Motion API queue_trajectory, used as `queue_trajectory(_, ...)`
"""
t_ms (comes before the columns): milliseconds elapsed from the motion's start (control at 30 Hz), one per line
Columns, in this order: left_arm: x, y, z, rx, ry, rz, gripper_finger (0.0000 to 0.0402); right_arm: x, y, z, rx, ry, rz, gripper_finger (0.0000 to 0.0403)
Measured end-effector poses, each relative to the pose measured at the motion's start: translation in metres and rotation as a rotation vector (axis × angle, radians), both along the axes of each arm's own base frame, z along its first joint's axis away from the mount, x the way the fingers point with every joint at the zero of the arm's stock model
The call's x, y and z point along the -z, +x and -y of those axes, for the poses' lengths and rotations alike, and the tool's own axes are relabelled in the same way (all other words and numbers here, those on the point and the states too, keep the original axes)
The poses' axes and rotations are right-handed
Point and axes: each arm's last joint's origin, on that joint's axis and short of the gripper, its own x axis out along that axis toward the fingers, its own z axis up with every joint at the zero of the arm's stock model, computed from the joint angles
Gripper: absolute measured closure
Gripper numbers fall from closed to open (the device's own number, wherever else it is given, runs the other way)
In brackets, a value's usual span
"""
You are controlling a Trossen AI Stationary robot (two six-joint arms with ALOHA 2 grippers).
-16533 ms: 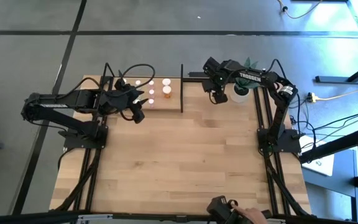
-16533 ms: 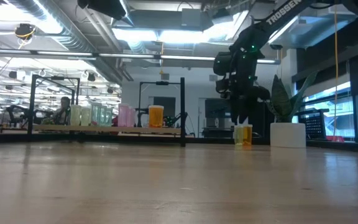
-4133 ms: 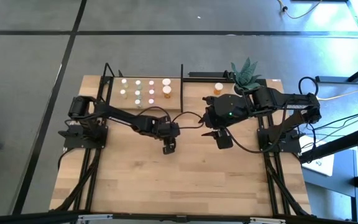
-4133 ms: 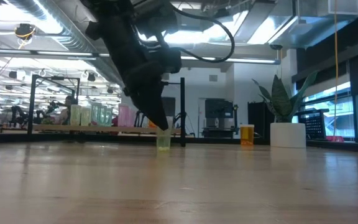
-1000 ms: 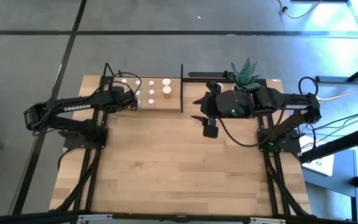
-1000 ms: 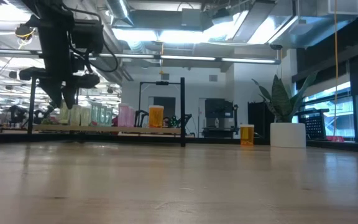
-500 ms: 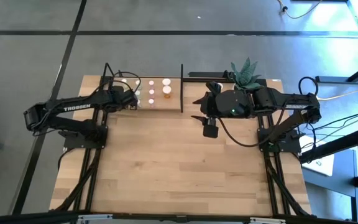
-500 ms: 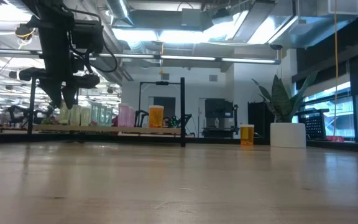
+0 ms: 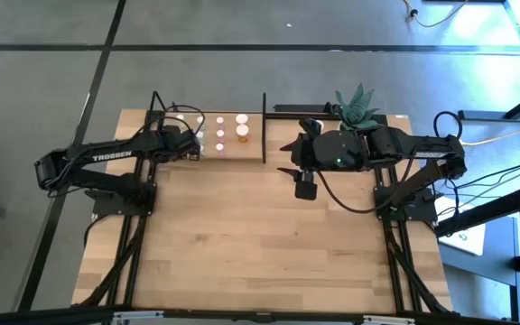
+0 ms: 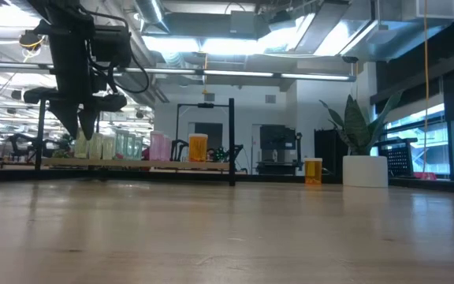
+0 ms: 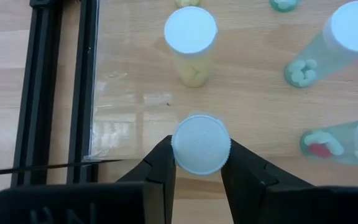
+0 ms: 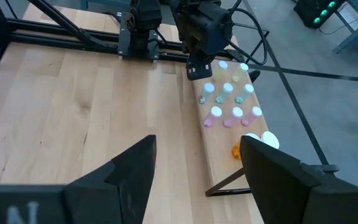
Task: Pick and place medicine bottles onto shelf by color
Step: Put the yellow pill bottle on the shelf and align it with the other yellow pill bottles
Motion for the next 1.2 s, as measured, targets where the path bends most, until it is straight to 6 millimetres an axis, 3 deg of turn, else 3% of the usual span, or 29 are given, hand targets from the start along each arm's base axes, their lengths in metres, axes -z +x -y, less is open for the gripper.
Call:
queue_trajectory(733, -0.0007, -0.0008, -0.0010, -0.072, 0.045, 0.017, 0.0309, 0.0000, 0.0000, 0.0000, -0.001, -0.002, -0.001, 0.0169)
queue_trajectory(1200, -0.0008, -0.0006, -0.0011, -0.087, 0.049, 0.028, 0.0285, 0.0000, 0.0000, 0.0000, 0.000, 0.000, 0.000, 0.0169)
